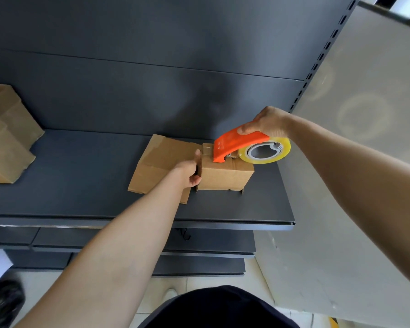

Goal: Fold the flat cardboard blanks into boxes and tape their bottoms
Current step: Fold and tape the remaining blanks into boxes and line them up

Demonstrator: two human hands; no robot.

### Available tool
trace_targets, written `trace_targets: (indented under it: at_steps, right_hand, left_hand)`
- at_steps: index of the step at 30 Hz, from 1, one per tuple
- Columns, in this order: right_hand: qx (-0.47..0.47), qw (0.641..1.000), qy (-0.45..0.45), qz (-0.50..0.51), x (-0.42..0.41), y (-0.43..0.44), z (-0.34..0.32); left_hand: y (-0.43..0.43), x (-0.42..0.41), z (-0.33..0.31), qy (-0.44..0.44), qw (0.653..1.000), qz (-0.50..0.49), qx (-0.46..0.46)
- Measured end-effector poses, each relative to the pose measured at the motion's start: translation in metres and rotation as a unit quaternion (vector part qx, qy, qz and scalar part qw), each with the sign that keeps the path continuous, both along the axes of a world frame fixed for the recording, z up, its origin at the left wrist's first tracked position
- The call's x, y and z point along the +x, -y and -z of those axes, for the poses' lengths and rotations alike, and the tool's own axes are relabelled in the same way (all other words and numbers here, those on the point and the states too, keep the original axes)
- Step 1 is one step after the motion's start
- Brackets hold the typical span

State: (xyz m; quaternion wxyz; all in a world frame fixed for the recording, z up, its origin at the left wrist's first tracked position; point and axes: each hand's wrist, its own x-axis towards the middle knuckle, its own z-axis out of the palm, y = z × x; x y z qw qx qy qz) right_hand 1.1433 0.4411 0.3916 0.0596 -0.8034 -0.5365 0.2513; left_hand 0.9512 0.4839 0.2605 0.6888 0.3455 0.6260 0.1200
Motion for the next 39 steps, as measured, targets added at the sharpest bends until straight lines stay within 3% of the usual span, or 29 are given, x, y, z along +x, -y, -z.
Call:
trace_targets:
  at_steps: [3,6,9,12,23,33,39]
  right_hand:
    - [0.002,1.000,0.007,-0.002,0.000,0.001,-0.001]
    - [-0.003,1.000,0.007,-0.004,0.001,0.001,0.000]
    - [-0.001,1.000,0.011,-0.004,0.004,0.000,0.002]
    - [-0.004,1.000,0.012,-0.005,0.005,-0.002,0.002]
    - [-0.014,1.000,-0.015,-0.022,0.017,0.001,0.001]
    - [-0.052,0.997,-0.040,-0.036,0.043,0.007,-0.003]
    - [-0.056,0.998,-0.011,0.028,0.103,0.041,-0.010]
  left_hand:
    - [0.001,0.006,0.003,0.028,0.999,-0.043,-0.016]
    - [0.001,0.008,0.015,-0.008,0.995,-0.092,0.030]
    - [-0.002,0.015,0.011,-0.088,0.955,-0.096,0.267]
    - [0.002,0.025,-0.007,-0.023,0.927,-0.050,0.371]
    - [0.002,0.033,-0.010,0.028,0.946,-0.045,0.320]
    - [-0.004,0.040,-0.012,-0.025,0.929,-0.002,0.369]
    - [-0.012,0.038,-0.012,-0.060,0.918,0.004,0.391]
